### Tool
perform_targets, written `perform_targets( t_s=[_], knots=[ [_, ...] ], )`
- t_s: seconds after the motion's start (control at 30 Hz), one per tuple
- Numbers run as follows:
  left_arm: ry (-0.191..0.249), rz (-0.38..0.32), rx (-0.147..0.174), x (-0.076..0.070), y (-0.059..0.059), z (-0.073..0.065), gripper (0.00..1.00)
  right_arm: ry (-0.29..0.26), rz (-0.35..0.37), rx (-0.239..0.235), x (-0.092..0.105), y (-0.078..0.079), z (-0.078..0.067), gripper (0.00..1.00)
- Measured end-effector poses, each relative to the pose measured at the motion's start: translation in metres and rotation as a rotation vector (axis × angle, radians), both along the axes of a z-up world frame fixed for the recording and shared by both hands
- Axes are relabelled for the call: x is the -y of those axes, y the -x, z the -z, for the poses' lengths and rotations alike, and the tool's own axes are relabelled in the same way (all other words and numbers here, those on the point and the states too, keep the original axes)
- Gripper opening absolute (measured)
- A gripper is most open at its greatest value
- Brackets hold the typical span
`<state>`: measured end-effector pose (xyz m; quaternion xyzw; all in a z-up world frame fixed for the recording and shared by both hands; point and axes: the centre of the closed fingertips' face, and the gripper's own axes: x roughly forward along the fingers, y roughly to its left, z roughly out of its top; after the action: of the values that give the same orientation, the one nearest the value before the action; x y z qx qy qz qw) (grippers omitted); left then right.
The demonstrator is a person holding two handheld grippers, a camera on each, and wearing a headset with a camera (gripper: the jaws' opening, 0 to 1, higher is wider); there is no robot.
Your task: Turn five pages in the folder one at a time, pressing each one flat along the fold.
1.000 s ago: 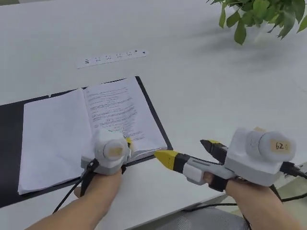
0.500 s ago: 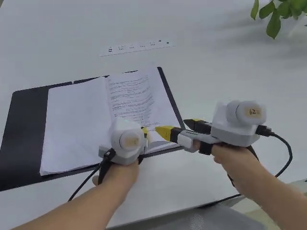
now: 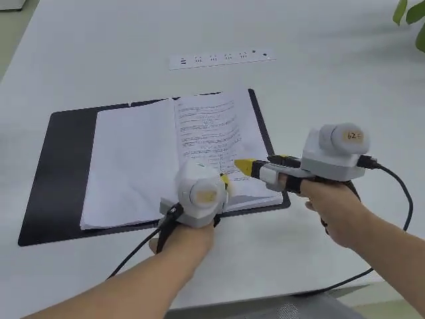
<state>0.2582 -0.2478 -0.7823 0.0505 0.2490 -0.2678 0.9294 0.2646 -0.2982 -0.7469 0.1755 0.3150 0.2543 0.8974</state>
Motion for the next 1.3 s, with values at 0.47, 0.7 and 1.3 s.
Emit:
perform_targets(
  t_s=[0.47, 0.7, 1.3],
  knots=[
    [0.002, -0.005, -0.002, 0.000, 0.001, 0.000, 0.00, -0.033, -0.001, -0.047, 0.000, -0.009, 0.011, 0.40],
    [0.014, -0.014, -0.009, 0.000, 0.002, 0.000, 0.00, -0.072, 0.043, -0.141, 0.017, -0.004, 0.019, 0.00],
    [0.073, -0.031, -0.104, -0.029, 0.025, -0.024, 0.20, -0.272, 0.143, -0.185, 0.008, -0.001, -0.032, 0.00]
  ],
)
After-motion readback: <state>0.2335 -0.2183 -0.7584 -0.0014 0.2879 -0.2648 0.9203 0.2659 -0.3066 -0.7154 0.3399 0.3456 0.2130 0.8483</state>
